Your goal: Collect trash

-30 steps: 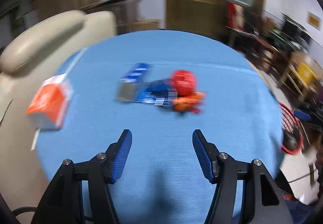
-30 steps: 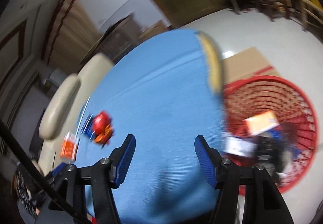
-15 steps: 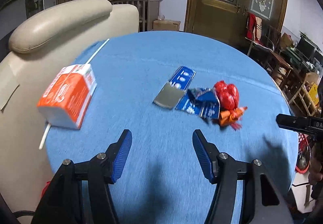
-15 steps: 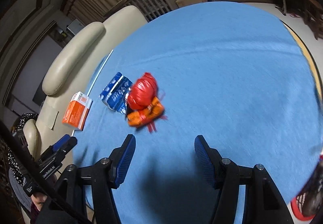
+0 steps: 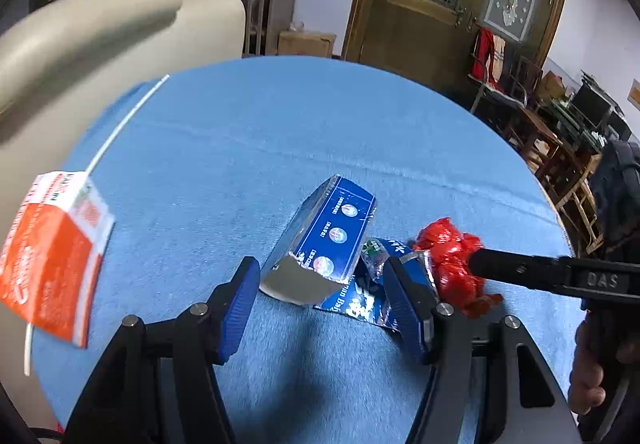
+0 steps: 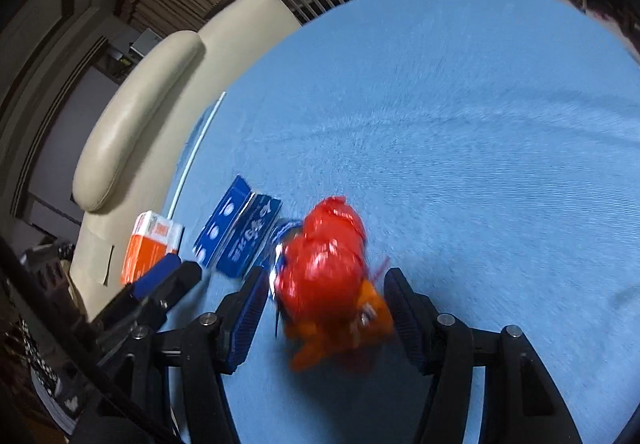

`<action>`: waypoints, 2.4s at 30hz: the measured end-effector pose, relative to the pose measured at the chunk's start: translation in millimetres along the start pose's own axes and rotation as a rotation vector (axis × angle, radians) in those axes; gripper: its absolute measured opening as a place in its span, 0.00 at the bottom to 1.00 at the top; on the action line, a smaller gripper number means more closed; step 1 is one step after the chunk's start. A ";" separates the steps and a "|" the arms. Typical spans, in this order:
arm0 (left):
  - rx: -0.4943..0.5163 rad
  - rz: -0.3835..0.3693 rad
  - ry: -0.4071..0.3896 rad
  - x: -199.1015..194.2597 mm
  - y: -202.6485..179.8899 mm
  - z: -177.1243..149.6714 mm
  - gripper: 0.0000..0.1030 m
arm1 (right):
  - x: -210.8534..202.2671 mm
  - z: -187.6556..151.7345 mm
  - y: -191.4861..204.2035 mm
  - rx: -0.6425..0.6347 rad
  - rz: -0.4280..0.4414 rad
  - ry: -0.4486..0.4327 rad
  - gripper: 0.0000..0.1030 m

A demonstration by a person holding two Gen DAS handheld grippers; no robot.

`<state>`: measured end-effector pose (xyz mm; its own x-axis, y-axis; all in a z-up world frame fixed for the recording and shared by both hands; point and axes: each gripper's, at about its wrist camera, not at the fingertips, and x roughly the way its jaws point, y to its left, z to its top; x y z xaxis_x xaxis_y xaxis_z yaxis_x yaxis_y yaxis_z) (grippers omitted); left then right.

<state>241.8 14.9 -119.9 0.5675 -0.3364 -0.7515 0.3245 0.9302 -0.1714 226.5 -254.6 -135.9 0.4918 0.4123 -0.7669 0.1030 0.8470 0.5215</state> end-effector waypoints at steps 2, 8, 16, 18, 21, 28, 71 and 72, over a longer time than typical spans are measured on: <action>0.001 -0.006 0.002 5.9 1.5 -0.1 0.63 | 13.9 4.0 -2.3 0.024 0.016 0.019 0.46; -0.009 -0.026 0.016 21.2 8.3 -1.2 0.53 | 19.6 1.8 -4.1 0.032 0.058 0.019 0.38; -0.007 0.013 -0.018 1.9 5.9 -3.7 0.40 | -31.9 -18.0 -18.8 0.035 0.075 -0.075 0.38; 0.008 0.026 -0.034 -7.8 2.4 -8.0 0.40 | -47.2 -25.9 -21.1 0.021 0.072 -0.097 0.38; 0.025 0.032 -0.057 -25.1 -4.2 -16.9 0.40 | -66.4 -37.9 -22.8 0.006 0.068 -0.120 0.38; 0.031 -0.001 -0.105 -80.3 -26.1 -42.8 0.40 | -108.1 -70.0 -22.9 -0.021 0.073 -0.183 0.38; 0.214 0.074 -0.142 -168.2 -148.9 -101.9 0.40 | -224.9 -190.9 -65.2 -0.055 0.042 -0.322 0.38; 0.217 0.075 -0.142 -168.4 -150.2 -103.0 0.40 | -225.2 -192.1 -66.0 -0.056 0.042 -0.321 0.38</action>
<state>19.6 -53.0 -33.1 0.6913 -0.2992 -0.6577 0.4234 0.9053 0.0332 -57.1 -338.9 -69.5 0.7428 0.3283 -0.5835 0.0337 0.8521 0.5223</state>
